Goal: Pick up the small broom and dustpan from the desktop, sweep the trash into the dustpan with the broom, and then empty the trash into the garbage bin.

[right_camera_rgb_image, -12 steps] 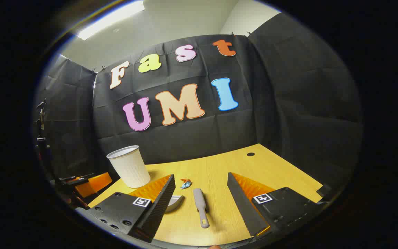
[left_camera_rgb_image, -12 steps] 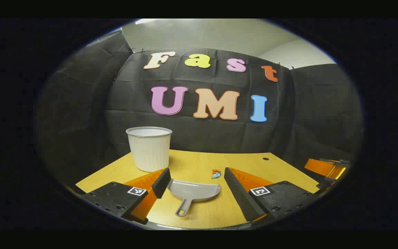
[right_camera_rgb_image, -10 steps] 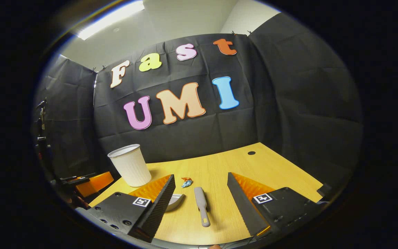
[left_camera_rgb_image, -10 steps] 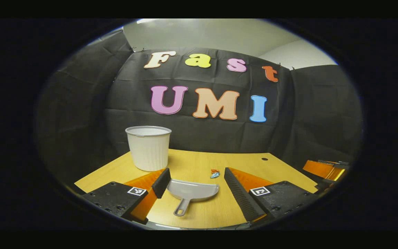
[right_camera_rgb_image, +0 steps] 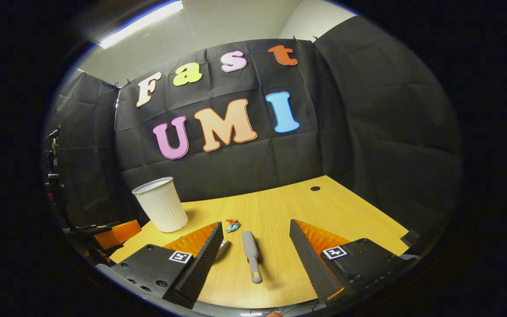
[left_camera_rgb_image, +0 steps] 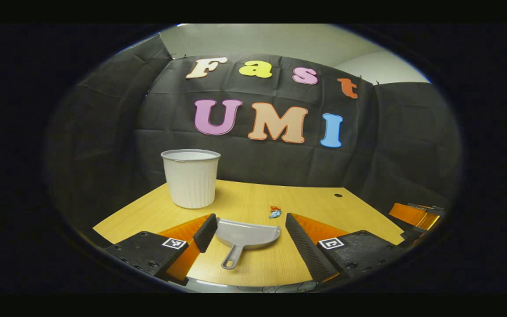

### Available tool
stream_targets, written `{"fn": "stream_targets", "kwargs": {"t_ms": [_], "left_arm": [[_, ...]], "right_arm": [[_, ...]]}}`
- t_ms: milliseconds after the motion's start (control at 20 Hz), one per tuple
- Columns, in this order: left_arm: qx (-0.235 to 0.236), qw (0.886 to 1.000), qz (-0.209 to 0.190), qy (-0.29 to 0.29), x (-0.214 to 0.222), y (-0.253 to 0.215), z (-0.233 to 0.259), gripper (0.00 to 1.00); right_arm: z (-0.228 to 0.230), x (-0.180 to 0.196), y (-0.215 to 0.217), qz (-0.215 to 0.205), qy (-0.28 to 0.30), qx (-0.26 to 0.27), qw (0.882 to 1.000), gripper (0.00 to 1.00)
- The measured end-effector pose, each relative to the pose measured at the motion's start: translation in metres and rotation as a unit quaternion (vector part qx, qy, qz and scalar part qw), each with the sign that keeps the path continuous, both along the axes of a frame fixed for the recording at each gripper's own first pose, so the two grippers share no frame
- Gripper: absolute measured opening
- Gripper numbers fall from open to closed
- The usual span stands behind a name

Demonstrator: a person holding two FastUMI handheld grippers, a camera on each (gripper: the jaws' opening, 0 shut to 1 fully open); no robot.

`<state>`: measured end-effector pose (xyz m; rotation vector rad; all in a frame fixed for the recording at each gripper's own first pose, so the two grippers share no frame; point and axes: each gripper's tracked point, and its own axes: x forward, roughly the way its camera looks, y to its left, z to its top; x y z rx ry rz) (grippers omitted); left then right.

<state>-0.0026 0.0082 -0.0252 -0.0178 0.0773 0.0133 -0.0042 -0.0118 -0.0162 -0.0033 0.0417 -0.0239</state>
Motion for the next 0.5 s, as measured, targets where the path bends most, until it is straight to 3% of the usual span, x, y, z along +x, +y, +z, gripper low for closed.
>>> {"fn": "stream_targets", "kwargs": {"t_ms": [500], "left_arm": [[0.002,1.0,-0.004,0.012,0.0018,-0.0018,-0.0066,0.93]], "right_arm": [[0.0018,-0.0014,-0.0044,0.0,0.003,0.0,1.0,0.91]]}}
